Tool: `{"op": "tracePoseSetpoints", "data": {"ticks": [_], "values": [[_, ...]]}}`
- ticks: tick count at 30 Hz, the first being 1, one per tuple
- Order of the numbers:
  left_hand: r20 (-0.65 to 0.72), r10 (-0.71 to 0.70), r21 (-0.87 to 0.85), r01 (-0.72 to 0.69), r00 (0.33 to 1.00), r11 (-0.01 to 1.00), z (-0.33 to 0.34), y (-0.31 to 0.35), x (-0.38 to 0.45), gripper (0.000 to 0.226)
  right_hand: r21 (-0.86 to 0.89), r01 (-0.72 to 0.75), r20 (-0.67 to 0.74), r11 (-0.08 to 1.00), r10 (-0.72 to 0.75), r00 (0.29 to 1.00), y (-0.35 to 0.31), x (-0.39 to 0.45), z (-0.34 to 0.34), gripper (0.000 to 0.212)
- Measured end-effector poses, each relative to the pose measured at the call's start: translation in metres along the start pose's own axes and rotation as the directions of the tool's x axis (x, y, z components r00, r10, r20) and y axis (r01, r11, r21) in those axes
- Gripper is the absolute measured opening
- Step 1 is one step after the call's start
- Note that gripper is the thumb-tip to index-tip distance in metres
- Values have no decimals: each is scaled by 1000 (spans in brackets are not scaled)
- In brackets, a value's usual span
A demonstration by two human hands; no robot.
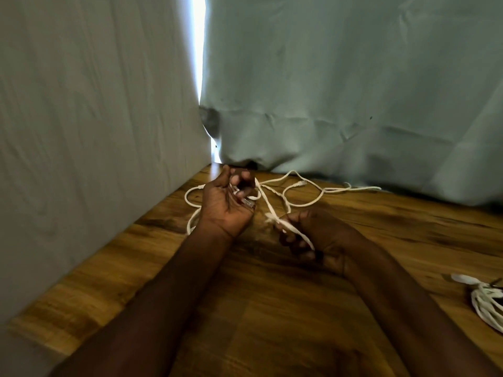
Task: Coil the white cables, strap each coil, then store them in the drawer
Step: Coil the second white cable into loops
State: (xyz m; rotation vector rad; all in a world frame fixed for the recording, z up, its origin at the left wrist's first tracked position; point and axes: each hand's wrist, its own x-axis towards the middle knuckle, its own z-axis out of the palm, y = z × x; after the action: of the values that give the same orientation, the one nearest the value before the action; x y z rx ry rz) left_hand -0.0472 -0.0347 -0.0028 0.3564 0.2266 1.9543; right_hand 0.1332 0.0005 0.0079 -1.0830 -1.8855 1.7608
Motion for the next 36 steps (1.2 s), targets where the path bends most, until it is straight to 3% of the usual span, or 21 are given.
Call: {"op": "tracePoseSetpoints", "data": {"ticks": [2, 4, 7, 9, 12, 14, 16, 19, 21, 24, 28, 29, 30, 31, 32, 33, 34, 35, 36], "values": [[-11, 3, 2, -3, 1000, 1000, 4, -2, -3, 46, 93, -93, 212, 991, 72, 975, -4, -5, 0, 28], [67, -4, 55, 0, 998, 999, 9, -5, -6, 56, 96, -101, 273, 990, 72, 959, -5, -7, -1, 24], [164, -2, 327, -52, 986, 944, 10, -11, -6, 67, 9, 17, 155, 1000, -19, 988, 2, -6, -2, 27], [193, 48, 488, -139, 980, 862, 12, -15, -4, 49, -96, 123, 71, 988, -117, 991, 3, -7, 1, 21], [236, 154, 746, -281, 959, 603, 10, -22, 0, 26, -233, 206, 46, 950, -201, 979, 0, -9, 5, 11], [292, 187, 842, -345, 938, 414, 3, -25, 2, 24, -304, 257, 85, 917, -242, 966, 2, -9, 6, 22], [369, 203, 898, -405, 907, 175, -5, -24, 2, 25, -309, 267, -6, 913, -283, 959, 4, -7, 8, 31], [481, 201, 863, -421, 853, -279, -13, -17, 0, 35, -27, 210, -190, 977, -212, 959, 4, -3, 7, 50], [515, 162, 773, -375, 842, -511, -15, -15, 0, 42, 248, 164, -193, 955, -117, 974, 2, -1, 6, 56], [534, 123, 683, -341, 836, -646, -19, -15, 2, 39, 578, 60, -126, 814, 17, 992, 0, 2, -1, 49], [575, 153, 675, -361, 804, -643, -18, -16, 2, 34, 752, 19, -46, 659, 23, 999, -7, -4, -13, 40], [594, 162, 664, -366, 788, -652, -18, -17, 2, 34, 669, 98, -104, 737, -38, 994, -9, -6, -14, 40], [608, 170, 649, -363, 775, -668, -18, -17, 2, 33, 421, 235, -224, 876, -150, 963, -9, -8, -17, 40], [615, 174, 640, -358, 769, -680, -19, -16, 3, 33, -22, 368, -356, 930, -351, 866, -8, -7, -23, 40], [612, 174, 639, -354, 771, -683, -20, -14, 3, 33, -468, 394, -392, 791, -585, 710, -7, -6, -29, 41], [603, 173, 646, -350, 778, -678, -22, -12, 2, 32, -743, 333, -340, 581, -755, 561, -5, -5, -36, 41], [589, 180, 662, -343, 788, -666, -22, -10, 1, 33, -823, 287, -335, 490, -827, 453, -6, -6, -45, 37], [570, 196, 692, -338, 798, -638, -21, -9, 1, 36, -801, 294, -399, 522, -831, 387, -8, -7, -54, 31], [543, 216, 742, -342, 812, -577, -19, -8, 1, 40, -690, 337, -519, 640, -763, 386, -8, -9, -63, 26]]}}
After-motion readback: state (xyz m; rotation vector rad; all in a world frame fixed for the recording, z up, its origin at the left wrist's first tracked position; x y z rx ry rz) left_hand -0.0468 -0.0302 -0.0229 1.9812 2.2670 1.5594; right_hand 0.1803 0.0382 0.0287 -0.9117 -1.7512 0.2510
